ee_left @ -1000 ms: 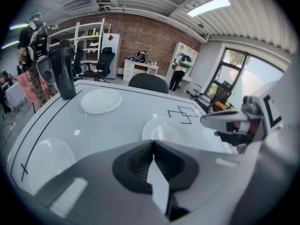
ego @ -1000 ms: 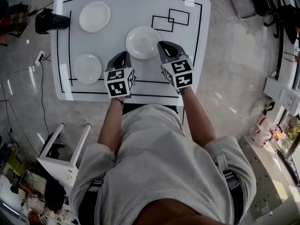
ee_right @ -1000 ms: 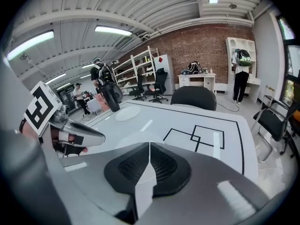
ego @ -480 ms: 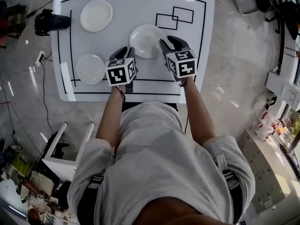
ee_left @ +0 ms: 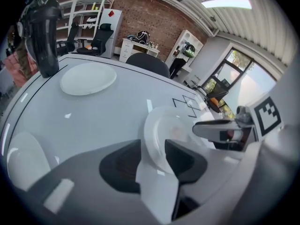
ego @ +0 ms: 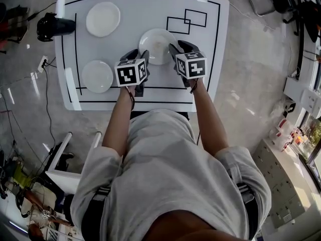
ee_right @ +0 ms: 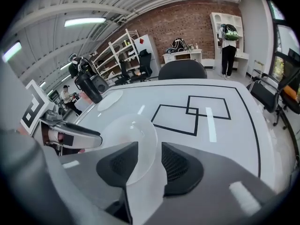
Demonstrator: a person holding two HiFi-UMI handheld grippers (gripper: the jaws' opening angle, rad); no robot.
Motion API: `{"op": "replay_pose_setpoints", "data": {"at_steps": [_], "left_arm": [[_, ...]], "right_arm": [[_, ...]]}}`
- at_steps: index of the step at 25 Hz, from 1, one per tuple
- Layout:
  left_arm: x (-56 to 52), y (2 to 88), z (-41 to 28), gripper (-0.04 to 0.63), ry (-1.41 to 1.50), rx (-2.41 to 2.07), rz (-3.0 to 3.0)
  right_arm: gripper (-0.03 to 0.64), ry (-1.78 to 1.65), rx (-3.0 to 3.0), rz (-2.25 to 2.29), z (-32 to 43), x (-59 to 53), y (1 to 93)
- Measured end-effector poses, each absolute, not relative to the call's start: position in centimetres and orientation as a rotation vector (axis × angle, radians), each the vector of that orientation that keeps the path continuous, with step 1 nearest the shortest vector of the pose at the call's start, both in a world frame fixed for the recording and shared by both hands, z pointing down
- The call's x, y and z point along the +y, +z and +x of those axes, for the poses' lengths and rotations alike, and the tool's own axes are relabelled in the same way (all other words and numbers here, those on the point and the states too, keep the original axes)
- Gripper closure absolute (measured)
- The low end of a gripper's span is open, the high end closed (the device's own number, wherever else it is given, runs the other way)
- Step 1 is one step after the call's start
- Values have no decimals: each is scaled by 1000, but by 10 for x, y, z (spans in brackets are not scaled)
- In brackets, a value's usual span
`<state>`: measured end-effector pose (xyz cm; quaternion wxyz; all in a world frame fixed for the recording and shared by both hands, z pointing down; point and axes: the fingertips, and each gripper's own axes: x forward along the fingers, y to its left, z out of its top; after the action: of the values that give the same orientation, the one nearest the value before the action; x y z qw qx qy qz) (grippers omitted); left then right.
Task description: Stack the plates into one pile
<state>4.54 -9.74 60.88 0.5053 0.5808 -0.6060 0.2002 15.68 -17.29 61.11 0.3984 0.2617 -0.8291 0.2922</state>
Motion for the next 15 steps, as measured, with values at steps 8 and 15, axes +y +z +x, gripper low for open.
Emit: {"op": "replay_pose_setpoints", "data": {"at_steps": [8,15], "left_arm": [[-101,613,42,467,436,-1488,1359],[-91,607,41,514,436,-1495,1351]], "right_arm": [[515,736,-2083,693,153,-170,616],[535,637,-2124,689,150,-172,599]]}}
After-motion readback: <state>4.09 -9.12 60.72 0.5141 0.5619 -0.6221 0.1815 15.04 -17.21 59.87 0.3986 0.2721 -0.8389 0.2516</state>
